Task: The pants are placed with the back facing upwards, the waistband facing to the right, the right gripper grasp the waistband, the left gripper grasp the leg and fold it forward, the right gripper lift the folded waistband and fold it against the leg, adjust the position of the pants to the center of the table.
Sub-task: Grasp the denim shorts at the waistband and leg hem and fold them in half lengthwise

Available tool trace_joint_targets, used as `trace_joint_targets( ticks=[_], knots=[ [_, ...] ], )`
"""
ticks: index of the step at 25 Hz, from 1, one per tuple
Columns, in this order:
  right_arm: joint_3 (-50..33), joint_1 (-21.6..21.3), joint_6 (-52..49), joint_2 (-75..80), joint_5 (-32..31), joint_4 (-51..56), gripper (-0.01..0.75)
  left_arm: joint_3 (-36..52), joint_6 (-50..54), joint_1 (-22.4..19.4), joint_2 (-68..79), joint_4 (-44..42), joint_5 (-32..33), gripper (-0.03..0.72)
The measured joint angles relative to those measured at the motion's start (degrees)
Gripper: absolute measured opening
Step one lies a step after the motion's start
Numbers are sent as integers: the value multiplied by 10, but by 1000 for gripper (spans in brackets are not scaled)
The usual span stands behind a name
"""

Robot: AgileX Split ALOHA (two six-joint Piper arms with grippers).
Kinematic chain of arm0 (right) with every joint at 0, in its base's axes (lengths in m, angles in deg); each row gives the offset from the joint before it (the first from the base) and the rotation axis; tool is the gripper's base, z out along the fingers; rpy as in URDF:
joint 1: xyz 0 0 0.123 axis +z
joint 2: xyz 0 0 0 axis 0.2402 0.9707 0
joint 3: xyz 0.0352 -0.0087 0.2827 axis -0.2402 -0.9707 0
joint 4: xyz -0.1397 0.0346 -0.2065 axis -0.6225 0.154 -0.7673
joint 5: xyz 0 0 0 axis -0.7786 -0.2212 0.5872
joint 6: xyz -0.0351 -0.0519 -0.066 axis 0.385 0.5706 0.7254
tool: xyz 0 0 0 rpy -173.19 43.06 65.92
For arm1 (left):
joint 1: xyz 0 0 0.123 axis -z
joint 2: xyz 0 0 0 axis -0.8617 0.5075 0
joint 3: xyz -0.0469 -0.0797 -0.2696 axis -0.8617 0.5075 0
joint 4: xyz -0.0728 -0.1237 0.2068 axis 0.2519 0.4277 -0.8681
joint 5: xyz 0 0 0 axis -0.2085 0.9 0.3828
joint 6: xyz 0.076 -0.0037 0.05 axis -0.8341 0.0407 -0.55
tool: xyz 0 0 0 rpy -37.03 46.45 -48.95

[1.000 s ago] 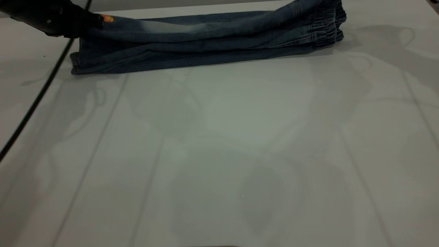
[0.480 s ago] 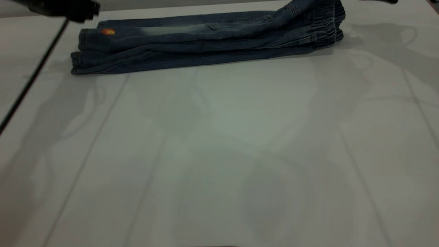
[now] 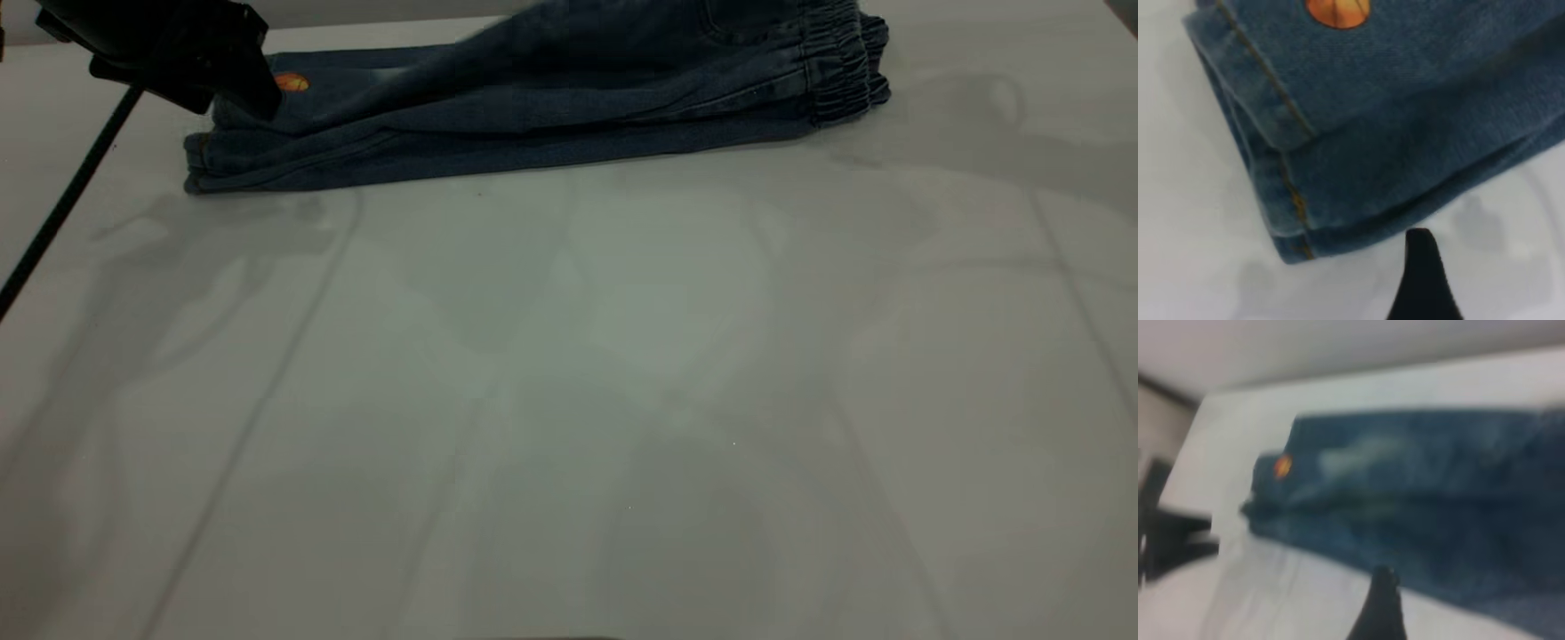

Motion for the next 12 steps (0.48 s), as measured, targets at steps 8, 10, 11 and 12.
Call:
trace_joint_targets(
  ticks=[8, 10, 11, 12],
  knots=[
    [-1, 44, -12, 0, 95, -45, 563, 0, 0, 0, 35, 30, -102, 466],
    [-1, 43, -21, 0, 118, -45, 563, 0, -1, 0, 39, 30, -122, 466],
    [-1, 42, -26, 0, 131, -48, 563, 0, -1, 0, 39, 30, -133, 466],
    [-1, 42, -30, 0, 147, -51, 563, 0, -1, 0, 39, 30, -148, 466]
  ],
)
